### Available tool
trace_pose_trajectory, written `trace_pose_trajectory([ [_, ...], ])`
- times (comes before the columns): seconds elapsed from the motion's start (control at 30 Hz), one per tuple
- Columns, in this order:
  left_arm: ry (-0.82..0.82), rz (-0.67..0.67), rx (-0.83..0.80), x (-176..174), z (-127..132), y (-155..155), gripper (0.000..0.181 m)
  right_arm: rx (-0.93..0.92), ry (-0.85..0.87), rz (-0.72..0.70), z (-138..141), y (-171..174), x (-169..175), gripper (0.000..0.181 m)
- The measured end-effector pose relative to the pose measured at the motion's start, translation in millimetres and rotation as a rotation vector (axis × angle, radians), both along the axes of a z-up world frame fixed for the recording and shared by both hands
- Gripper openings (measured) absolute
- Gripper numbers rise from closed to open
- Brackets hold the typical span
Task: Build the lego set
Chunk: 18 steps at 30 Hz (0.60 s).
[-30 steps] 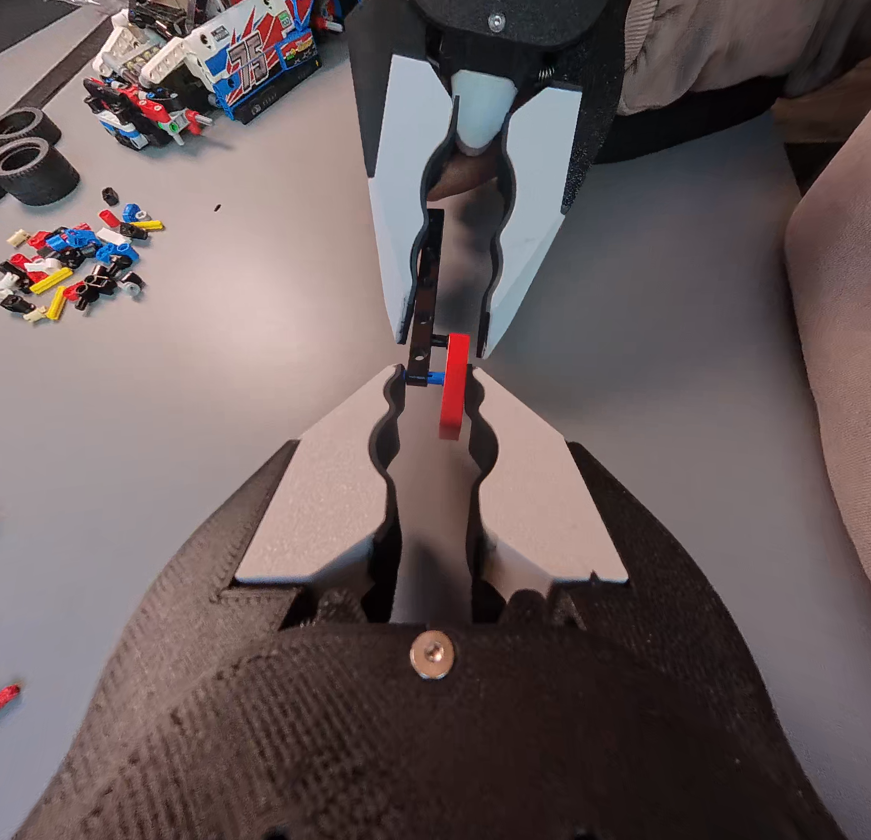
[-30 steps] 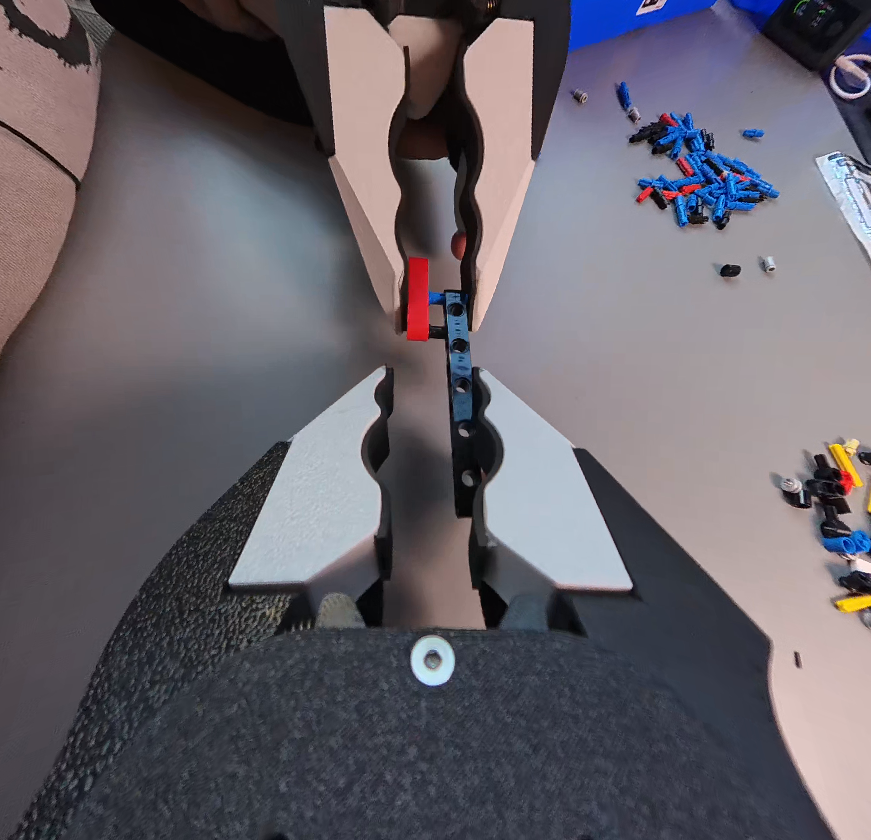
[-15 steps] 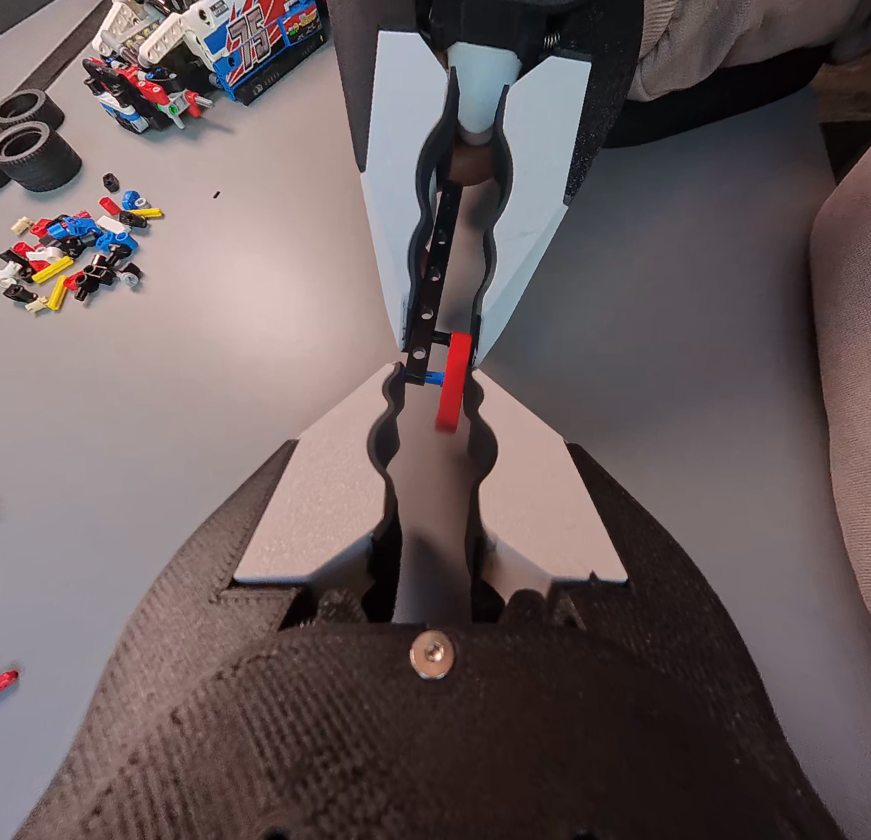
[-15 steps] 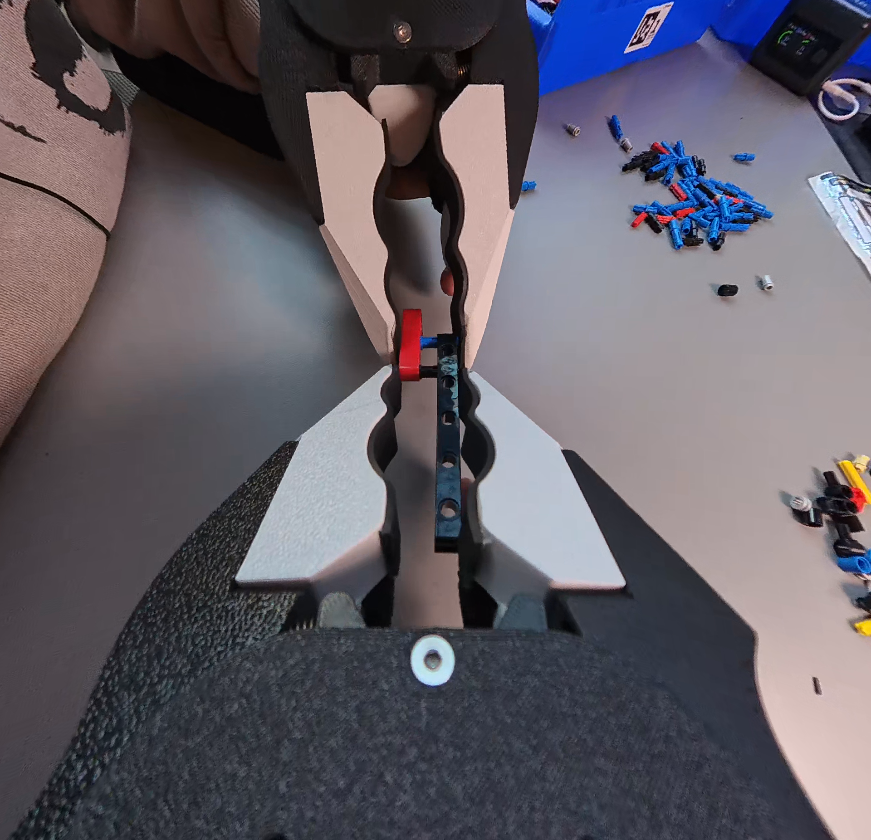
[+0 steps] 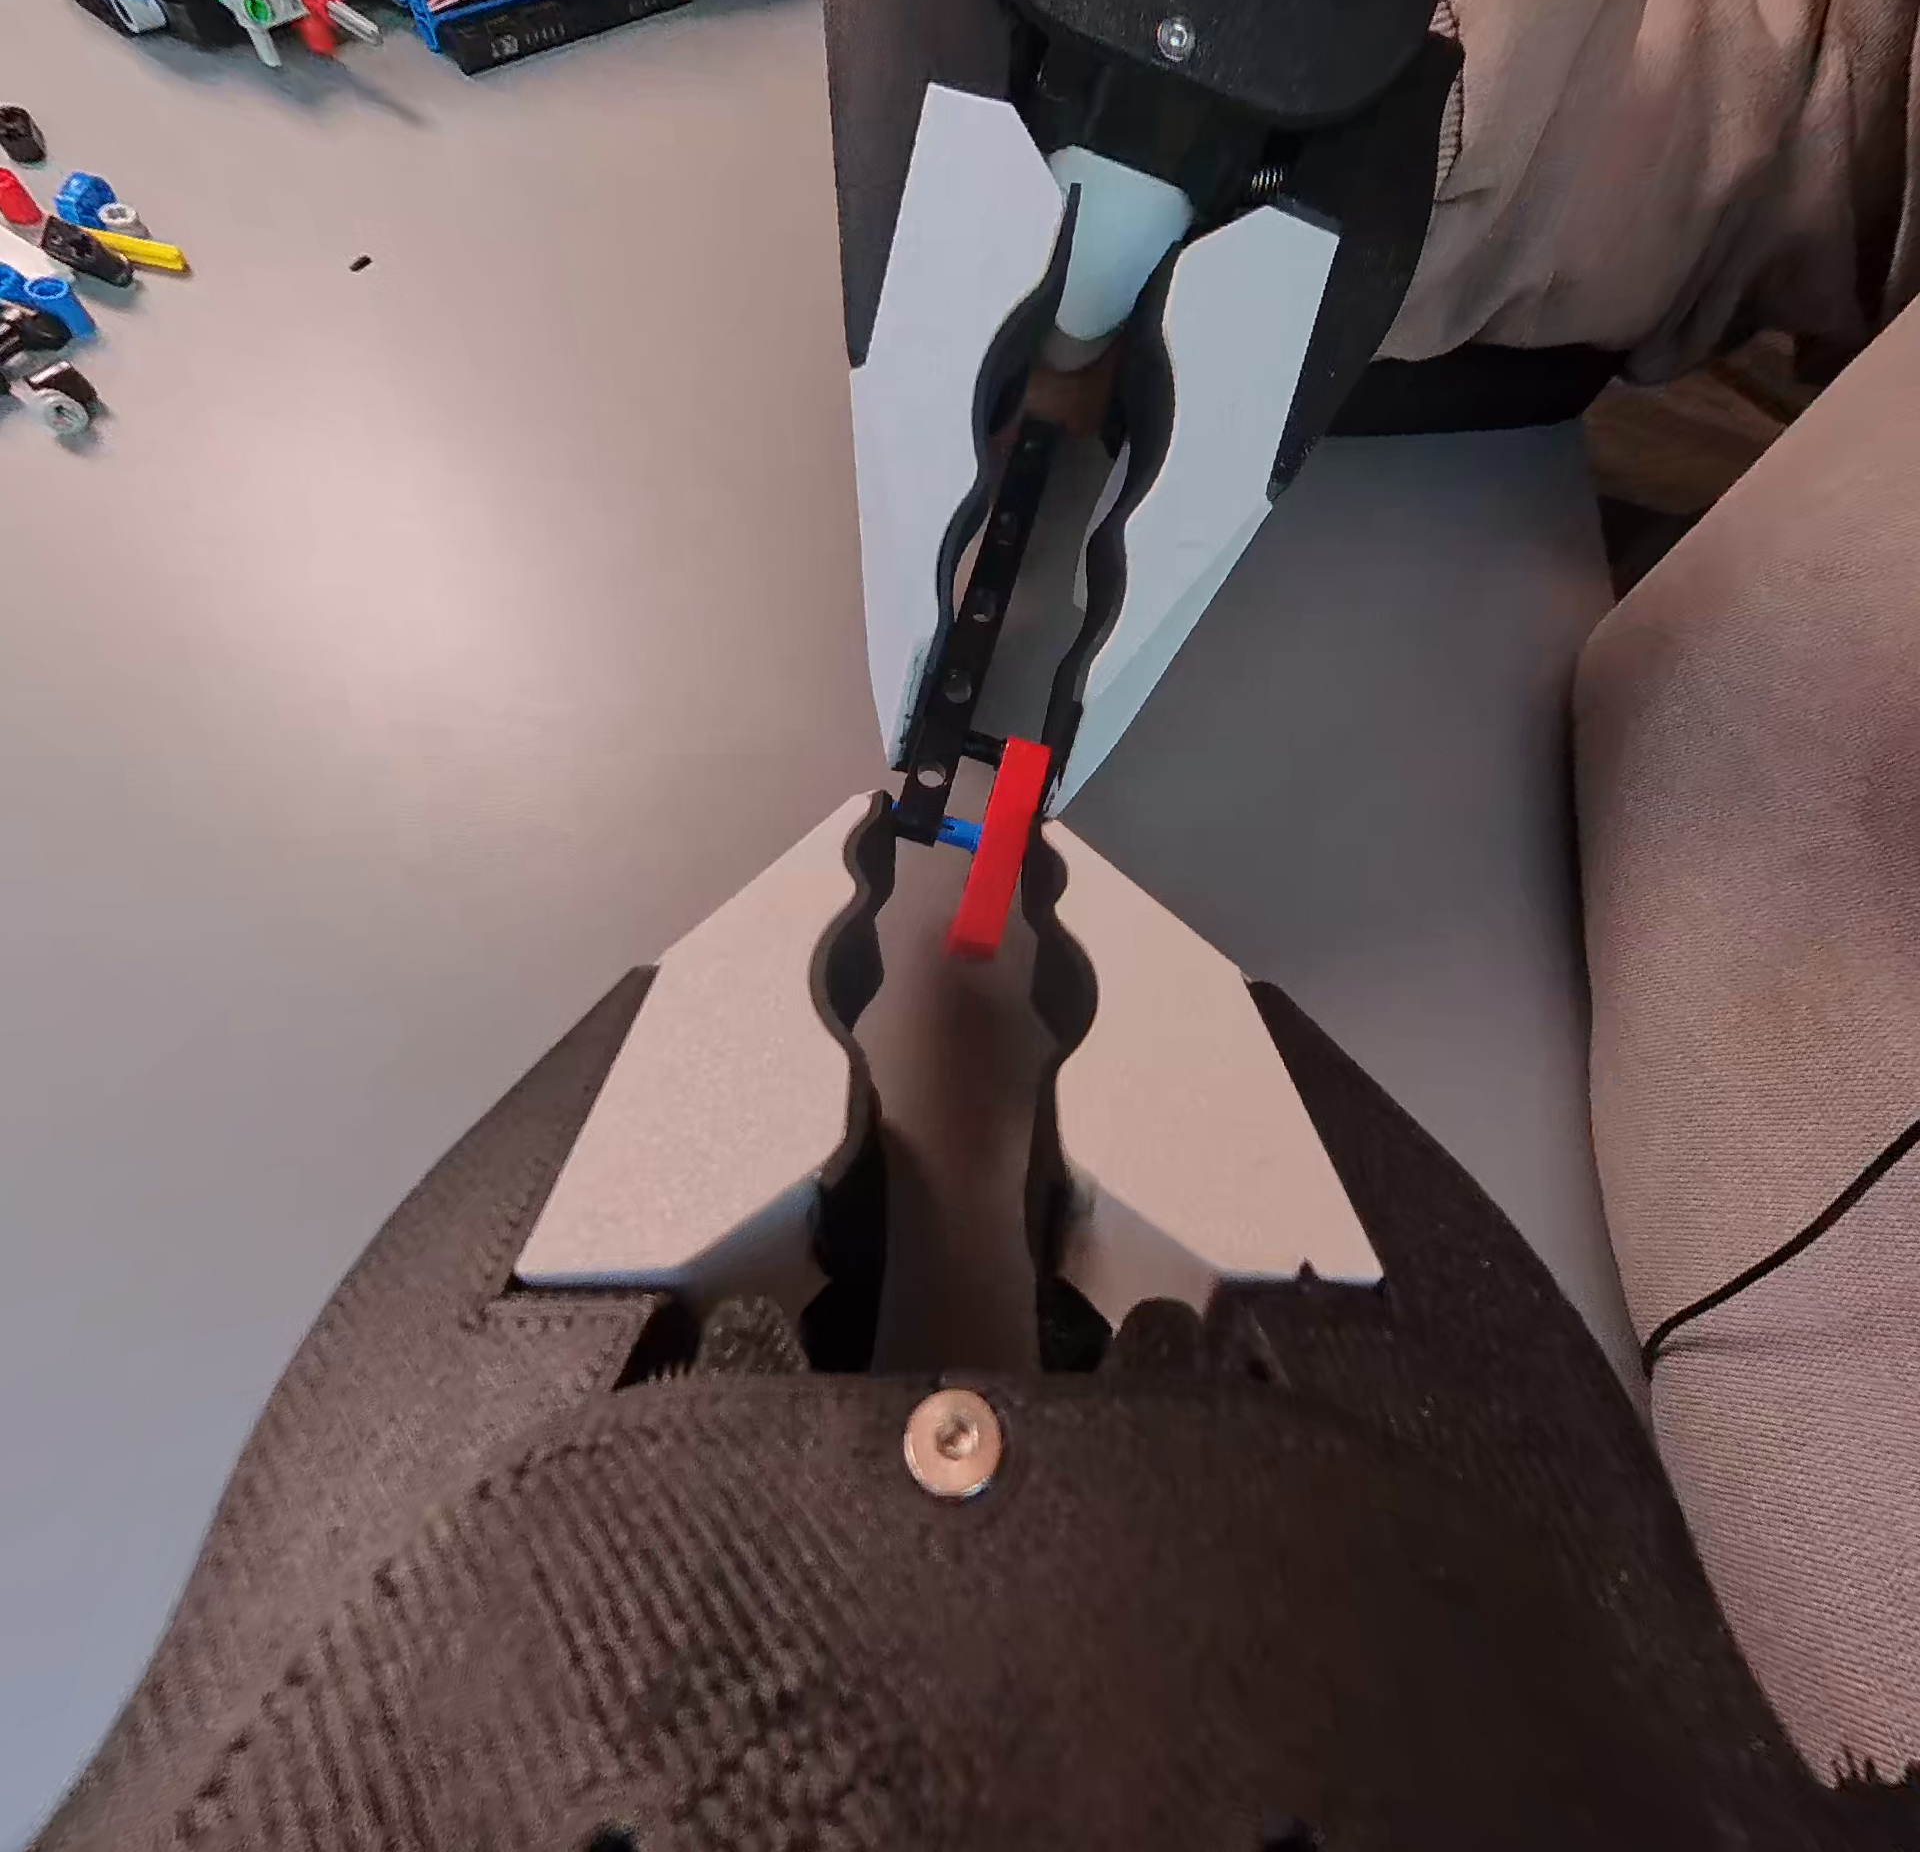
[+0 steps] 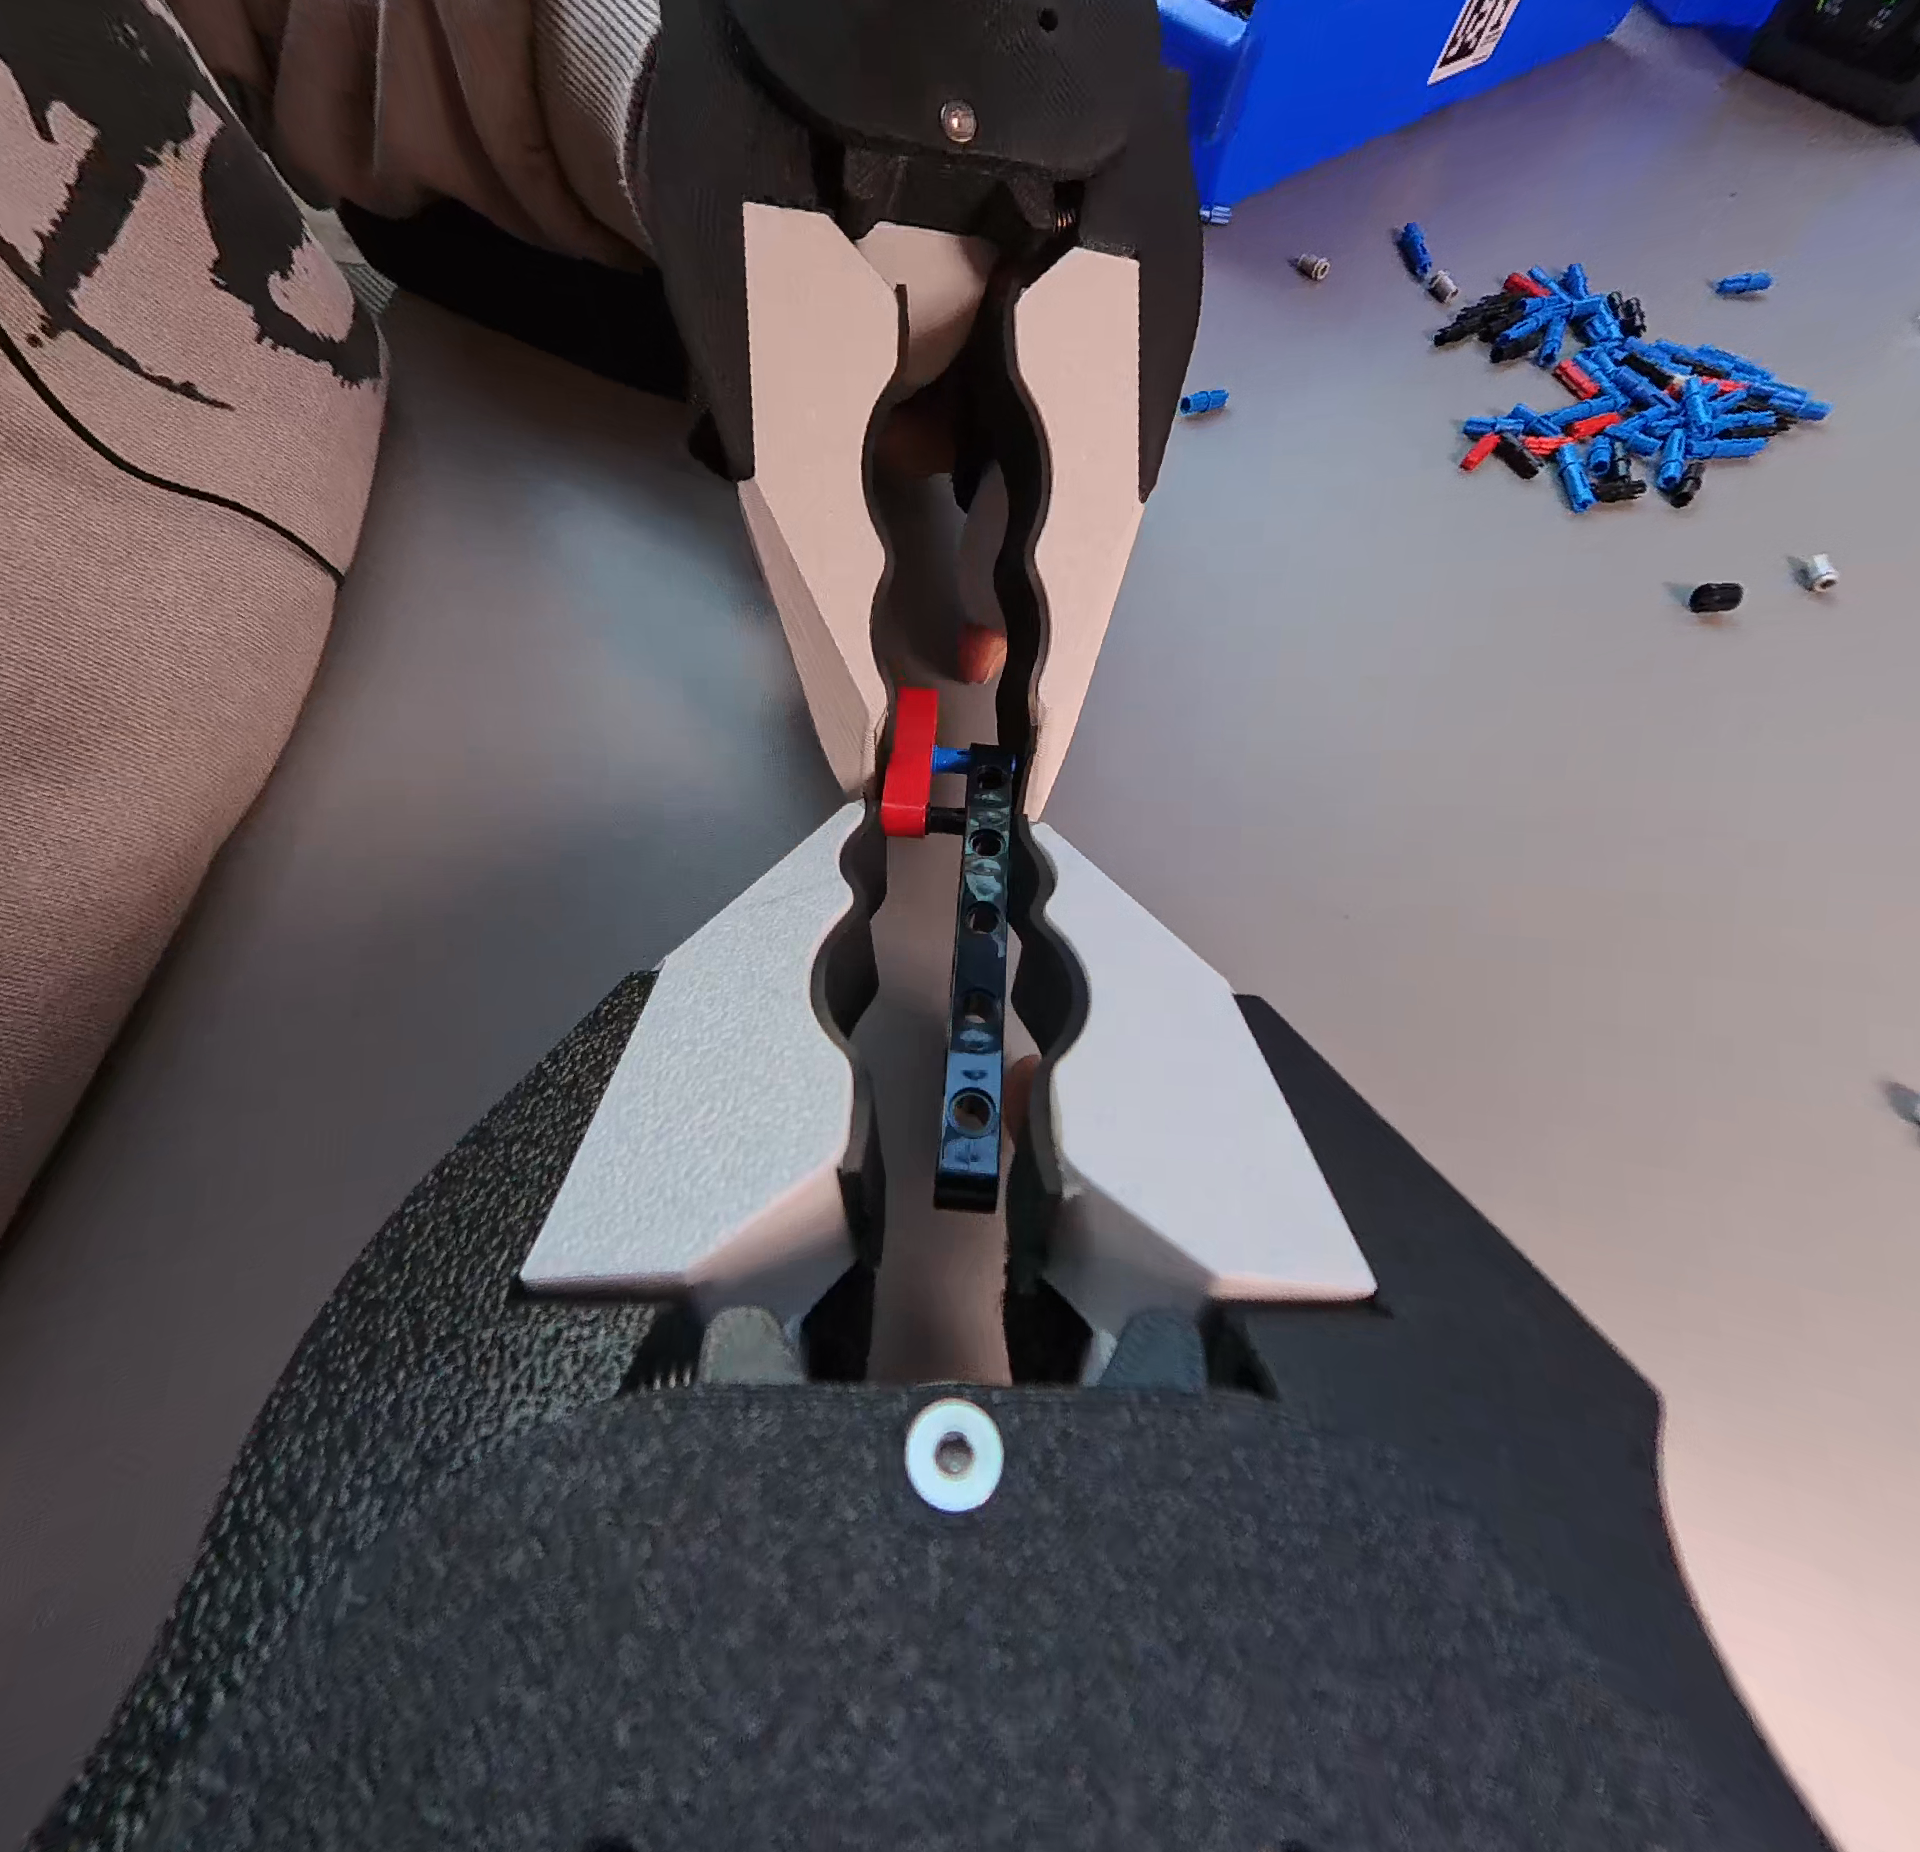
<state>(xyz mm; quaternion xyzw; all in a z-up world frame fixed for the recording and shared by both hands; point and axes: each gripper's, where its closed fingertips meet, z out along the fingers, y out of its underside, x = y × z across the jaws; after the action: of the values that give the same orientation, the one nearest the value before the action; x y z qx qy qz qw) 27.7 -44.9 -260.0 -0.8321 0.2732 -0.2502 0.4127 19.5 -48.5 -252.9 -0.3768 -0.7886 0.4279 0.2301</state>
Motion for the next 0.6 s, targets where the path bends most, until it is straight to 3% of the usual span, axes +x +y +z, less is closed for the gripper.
trace_pose_trajectory([
  [0.1,-0.028,0.021,0.016,-3.2,5.8,2.8,0.024,-0.047,0.03,-0.029,6.7,2.1,-4.3,0.022],
  [0.27,-0.05,0.037,0.137,-7.2,20.8,8.0,0.024,0.053,0.218,-0.026,25.3,7.5,-7.8,0.023],
  [0.43,-0.268,-0.022,0.0,-1.5,26.5,0.1,0.026,0.356,0.45,0.052,33.7,3.4,-7.1,0.022],
  [0.5,-0.328,-0.046,-0.044,1.2,28.4,-2.0,0.012,0.485,0.487,0.081,28.5,3.7,-6.5,0.022],
  [0.6,-0.145,-0.069,0.065,-1.5,22.2,-0.4,0.01,0.496,0.457,0.075,21.3,5.8,-6.5,0.023],
])
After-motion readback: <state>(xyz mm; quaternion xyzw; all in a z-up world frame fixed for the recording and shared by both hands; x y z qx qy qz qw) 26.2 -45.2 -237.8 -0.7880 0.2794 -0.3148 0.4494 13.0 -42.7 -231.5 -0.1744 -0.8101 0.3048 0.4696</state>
